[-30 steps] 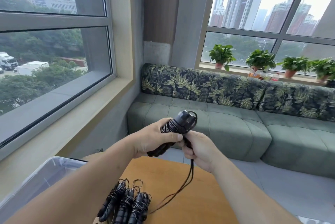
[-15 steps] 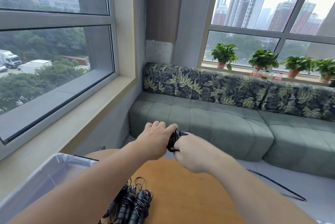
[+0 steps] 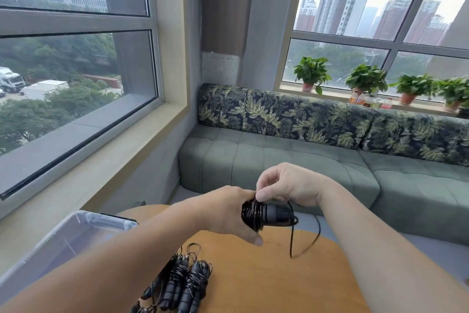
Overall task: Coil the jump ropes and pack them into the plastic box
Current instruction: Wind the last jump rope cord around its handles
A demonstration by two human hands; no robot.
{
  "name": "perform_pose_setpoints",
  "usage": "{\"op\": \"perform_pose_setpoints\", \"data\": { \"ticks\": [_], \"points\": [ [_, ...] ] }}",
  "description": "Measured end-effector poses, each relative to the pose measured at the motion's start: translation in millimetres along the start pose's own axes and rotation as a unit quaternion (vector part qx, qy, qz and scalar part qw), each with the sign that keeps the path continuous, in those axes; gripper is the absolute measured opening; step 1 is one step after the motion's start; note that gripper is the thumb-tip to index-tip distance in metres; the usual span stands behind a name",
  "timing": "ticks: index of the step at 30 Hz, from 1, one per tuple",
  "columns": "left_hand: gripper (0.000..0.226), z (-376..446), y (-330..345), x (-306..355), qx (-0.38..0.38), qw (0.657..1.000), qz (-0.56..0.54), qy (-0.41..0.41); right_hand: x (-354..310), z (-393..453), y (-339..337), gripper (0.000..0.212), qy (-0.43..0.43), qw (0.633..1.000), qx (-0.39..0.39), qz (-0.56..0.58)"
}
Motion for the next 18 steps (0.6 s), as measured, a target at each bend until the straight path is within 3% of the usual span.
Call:
{"op": "perform_pose_setpoints", "data": {
  "ticks": [3,5,8,9,11,15,18],
  "points": [
    [0.044,-3,-3,11,0.005,0.991,-0.135,0.009,16,5,2,0.011,0.012,0.985,-0.005,0.172],
    [0.055,-2,-8,10,0.023,0.978,-0.207,0.007,29,9,3,0.011,0.023,0.961,0.008,0.275],
    [0.076,1,-7,-6,0.029,0.948,-0.311,-0.052,45,14,11,0.009,0.02,0.948,0.04,0.315],
    [0.076,1,-7,-8,0.032,0.935,-0.348,-0.055,49,15,15,0.016,0.017,0.947,0.049,0.317],
    [0.071,3,-9,-10,0.049,0.917,-0.393,-0.042,53,18,19,0.011,0.012,0.937,0.084,0.339],
    [0.052,10,-15,-30,0.11,0.908,-0.4,-0.066,60,11,26,0.024,0.029,0.923,0.15,0.354],
    [0.053,13,-31,-56,0.186,0.922,-0.317,-0.125,69,3,41,0.029,0.075,0.937,0.164,0.299]
  ]
}}
Point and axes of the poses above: each hand's wrist, its own z-axis towards the middle knuckle, its own y-axis out of the palm, x = y × z, the point moved 10 cm from there along z, towards the middle knuckle, and after that the axes turned 6 degrees about x, right-handed, at the moved point
